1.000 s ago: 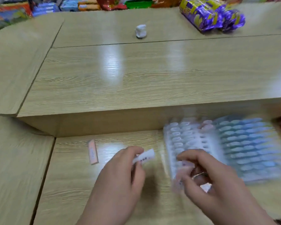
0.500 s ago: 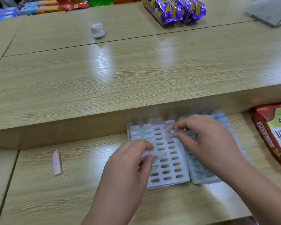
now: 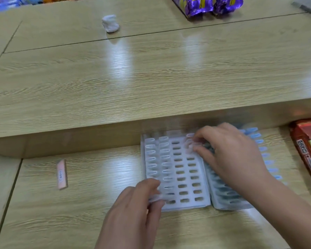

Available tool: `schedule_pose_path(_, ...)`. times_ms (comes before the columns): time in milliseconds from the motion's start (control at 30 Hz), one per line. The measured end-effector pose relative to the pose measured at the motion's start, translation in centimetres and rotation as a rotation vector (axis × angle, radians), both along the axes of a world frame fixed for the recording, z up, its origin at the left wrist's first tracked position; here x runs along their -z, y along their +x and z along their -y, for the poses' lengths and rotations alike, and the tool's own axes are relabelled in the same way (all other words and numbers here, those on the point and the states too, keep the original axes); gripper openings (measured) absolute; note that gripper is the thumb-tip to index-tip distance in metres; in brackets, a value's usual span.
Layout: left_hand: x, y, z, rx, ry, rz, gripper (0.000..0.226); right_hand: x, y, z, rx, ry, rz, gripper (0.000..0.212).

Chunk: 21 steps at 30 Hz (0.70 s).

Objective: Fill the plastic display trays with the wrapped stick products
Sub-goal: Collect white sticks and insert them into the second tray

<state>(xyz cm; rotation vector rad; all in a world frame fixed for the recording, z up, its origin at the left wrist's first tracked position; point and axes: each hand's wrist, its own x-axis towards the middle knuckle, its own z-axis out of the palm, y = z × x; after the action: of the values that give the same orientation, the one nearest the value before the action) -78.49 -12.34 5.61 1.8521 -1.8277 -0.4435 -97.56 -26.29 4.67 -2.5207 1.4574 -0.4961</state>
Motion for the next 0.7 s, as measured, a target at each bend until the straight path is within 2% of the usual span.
schedule_pose_path(133, 1.5, 0.5, -0.1, -0.032, -0.040, 0.028, 0.060, 0.5, -0.3, 0.0, -0.043, -0.035, 0.029, 0.017)
schedule_pose_path(367, 3.8, 0.8, -0.4, -0.017, -0.201, -0.025, 0.012, 1.3, -0.2, -0.2, -0.060, -0.067, 0.026, 0.010)
schedule_pose_path(467, 4.1, 0.7, -0.6, -0.038, -0.260, -0.075, 0.013, 1.3, -0.2, -0.5, -0.045, -0.112, 0.036, 0.009)
schedule_pose_path(567, 3.9, 0.4, -0.6, -0.083, -0.246, -0.099, 0.019, 1.1, -0.5, -2.2, -0.086, -0.136, 0.151, 0.008)
schedule_pose_path(633, 3.7, 0.0, -0.5, -0.112, -0.199, -0.084, 0.025, 1.4, -0.3, -4.6, -0.129, -0.063, 0.177, 0.013)
schedule_pose_path(700, 3.5, -0.3, -0.4, -0.135, -0.163, -0.081, 0.033, 2.0, 0.2, -6.7, -0.156, 0.011, 0.121, 0.018)
